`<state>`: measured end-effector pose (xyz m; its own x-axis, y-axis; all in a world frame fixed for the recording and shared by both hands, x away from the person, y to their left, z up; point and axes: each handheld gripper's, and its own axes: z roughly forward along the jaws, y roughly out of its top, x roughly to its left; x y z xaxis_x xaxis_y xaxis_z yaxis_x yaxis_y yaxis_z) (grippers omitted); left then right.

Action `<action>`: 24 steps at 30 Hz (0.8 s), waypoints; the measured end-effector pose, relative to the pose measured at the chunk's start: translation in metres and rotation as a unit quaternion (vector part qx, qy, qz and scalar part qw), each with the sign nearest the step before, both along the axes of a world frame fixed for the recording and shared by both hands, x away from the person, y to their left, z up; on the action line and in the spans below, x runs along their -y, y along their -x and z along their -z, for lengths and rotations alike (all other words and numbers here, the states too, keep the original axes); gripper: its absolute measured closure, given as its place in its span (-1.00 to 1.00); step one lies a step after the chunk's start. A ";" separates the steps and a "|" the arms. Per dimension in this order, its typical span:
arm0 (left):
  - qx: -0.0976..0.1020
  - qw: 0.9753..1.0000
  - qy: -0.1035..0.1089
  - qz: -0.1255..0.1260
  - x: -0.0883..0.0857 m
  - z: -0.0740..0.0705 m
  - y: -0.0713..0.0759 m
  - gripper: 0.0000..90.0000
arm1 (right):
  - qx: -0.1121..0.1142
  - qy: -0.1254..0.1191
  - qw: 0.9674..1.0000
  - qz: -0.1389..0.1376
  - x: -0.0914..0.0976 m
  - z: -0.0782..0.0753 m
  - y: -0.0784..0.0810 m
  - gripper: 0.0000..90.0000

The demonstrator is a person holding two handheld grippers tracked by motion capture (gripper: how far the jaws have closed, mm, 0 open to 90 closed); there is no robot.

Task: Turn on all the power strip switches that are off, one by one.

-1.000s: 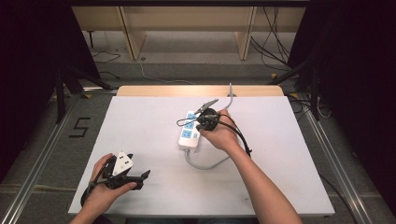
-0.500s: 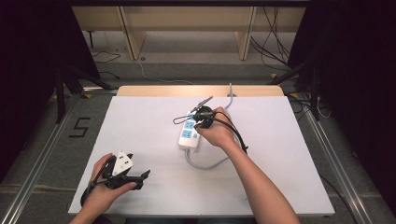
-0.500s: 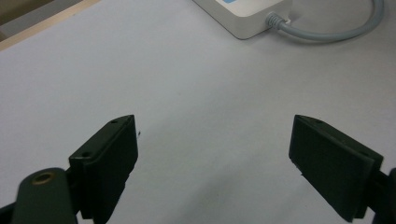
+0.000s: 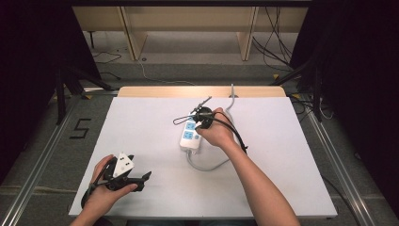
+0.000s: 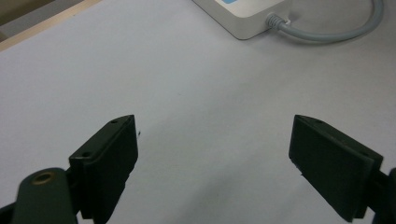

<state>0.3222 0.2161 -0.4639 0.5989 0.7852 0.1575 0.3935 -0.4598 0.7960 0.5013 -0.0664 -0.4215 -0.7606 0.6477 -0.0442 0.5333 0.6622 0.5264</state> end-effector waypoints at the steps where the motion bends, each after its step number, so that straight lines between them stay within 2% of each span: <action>1: -0.001 1.000 -0.002 0.001 0.000 0.000 0.000 -0.65 | -0.003 0.000 1.000 0.003 -0.001 0.000 0.000 1.00; 24: -0.003 1.000 -0.002 0.002 0.000 0.000 0.000 -0.65 | -0.028 0.022 0.999 0.007 -0.011 0.010 -0.005 1.00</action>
